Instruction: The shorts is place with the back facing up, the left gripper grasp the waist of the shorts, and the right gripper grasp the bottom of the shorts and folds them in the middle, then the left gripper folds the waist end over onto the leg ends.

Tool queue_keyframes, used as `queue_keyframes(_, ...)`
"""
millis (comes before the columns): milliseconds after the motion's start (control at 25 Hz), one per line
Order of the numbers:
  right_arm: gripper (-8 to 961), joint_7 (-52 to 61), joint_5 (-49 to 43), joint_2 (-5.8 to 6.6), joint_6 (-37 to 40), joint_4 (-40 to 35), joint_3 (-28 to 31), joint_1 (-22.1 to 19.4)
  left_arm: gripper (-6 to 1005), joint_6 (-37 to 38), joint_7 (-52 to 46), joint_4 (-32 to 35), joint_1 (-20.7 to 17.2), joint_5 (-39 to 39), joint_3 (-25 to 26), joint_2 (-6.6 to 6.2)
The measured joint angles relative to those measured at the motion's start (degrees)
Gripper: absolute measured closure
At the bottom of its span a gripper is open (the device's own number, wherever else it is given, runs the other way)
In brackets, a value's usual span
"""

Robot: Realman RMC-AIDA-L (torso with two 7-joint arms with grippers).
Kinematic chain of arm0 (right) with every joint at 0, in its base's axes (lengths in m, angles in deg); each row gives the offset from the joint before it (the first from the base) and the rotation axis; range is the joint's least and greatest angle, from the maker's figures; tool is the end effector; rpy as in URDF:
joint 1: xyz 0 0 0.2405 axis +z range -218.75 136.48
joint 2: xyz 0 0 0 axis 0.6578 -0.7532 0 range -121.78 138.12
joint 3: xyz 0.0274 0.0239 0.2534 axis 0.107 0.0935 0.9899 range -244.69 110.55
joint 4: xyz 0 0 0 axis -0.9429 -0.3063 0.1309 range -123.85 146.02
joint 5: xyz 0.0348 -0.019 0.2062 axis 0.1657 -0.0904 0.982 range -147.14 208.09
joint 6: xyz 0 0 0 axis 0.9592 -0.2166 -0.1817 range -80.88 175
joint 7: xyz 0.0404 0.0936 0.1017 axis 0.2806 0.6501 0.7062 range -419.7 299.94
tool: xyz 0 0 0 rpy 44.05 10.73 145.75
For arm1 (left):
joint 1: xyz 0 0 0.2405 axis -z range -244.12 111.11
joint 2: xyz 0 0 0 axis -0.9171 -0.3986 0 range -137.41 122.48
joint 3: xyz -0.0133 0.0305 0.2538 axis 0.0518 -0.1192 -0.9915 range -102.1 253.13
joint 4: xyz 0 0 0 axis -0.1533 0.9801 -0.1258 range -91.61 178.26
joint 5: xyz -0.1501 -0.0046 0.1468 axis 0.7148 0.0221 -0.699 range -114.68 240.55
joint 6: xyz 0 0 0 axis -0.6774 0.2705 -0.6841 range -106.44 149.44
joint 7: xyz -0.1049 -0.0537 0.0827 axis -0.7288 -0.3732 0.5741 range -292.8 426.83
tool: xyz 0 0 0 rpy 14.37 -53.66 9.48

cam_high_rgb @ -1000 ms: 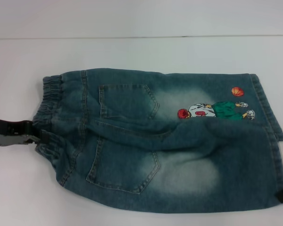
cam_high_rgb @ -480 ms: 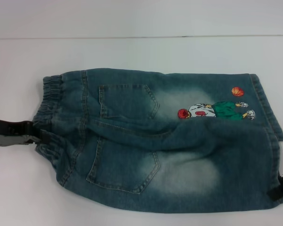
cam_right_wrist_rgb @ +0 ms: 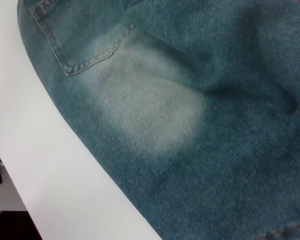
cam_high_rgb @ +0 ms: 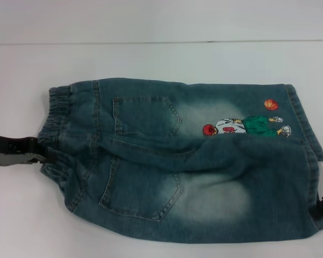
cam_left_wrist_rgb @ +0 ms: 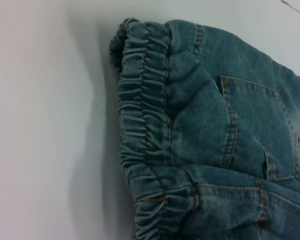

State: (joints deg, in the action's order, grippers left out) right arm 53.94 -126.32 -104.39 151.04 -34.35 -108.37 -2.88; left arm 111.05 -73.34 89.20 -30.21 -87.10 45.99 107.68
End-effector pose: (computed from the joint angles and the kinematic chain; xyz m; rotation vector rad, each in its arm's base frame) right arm 0.2983 0.3170 0.0506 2.8055 -1.3189 0.4104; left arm -0.3105 0.3453 0.0501 -2.1619 -1.8853 -0.1225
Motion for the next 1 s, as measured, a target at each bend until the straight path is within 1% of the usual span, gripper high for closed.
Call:
queue_keyframes(80, 847, 0.0, 0.0, -0.03, 0.0, 0.0, 0.0, 0.0, 943, 0.0, 0.0, 0.0, 0.0, 0.0, 0.0, -0.02)
queue_keyframes(200, 882, 0.0, 0.1, -0.09, -0.5, -0.2, 0.5, 0.0, 943, 0.0, 0.0, 0.0, 0.1, 0.0, 0.0, -0.09)
queue_keyframes(280, 905, -0.3, 1.5, -0.10, -1.5, -0.5, 2.2, -0.3, 943, 0.0, -0.2, 0.0, 0.1, 0.0, 0.1, -0.10)
queue_keyframes(360, 929, -0.8, 4.7, 0.22, -2.8, -0.7, 4.8, -0.9, 943, -0.1, -0.3, 0.0, 0.1, 0.3, 0.9, -0.10)
queue_keyframes(440, 952, -1.7, 8.7, 0.79, -4.0, -0.2, 7.9, -1.8, 943, -0.5, -0.4, 0.0, 0.0, 1.0, 2.3, -0.14)
queue_keyframes(520, 952, -2.6, 12.7, 1.33, -4.8, 0.8, 10.2, -2.8, 943, -1.0, -0.4, 0.0, -0.3, 2.0, 4.2, -0.18)
queue_keyframes(680, 951, -3.1, 19.5, 1.69, -8.4, 3.7, 13.5, -4.6, 943, -1.9, -0.5, -0.1, -0.9, 4.8, 8.3, -0.25)
queue_keyframes(840, 951, -4.0, 25.5, 1.67, -15.0, 8.2, 15.4, -6.4, 943, -4.3, -0.4, -1.2, -1.5, 8.7, 9.3, -0.27)
queue_keyframes(920, 952, -5.6, 28.7, 1.42, -18.2, 10.7, 15.9, -7.1, 943, -5.3, -0.4, -2.0, -1.6, 9.9, 9.4, -0.28)
queue_keyframes(960, 952, -6.4, 30.0, 1.28, -19.6, 11.7, 16.0, -7.3, 943, -8.1, -0.3, -4.0, -1.8, 12.5, 9.8, -0.24)
queue_keyframes(1000, 952, -6.9, 30.9, 1.12, -20.9, 12.5, 16.0, -7.4, 943, -8.9, -0.2, -4.6, -1.8, 13.1, 9.7, -0.19)
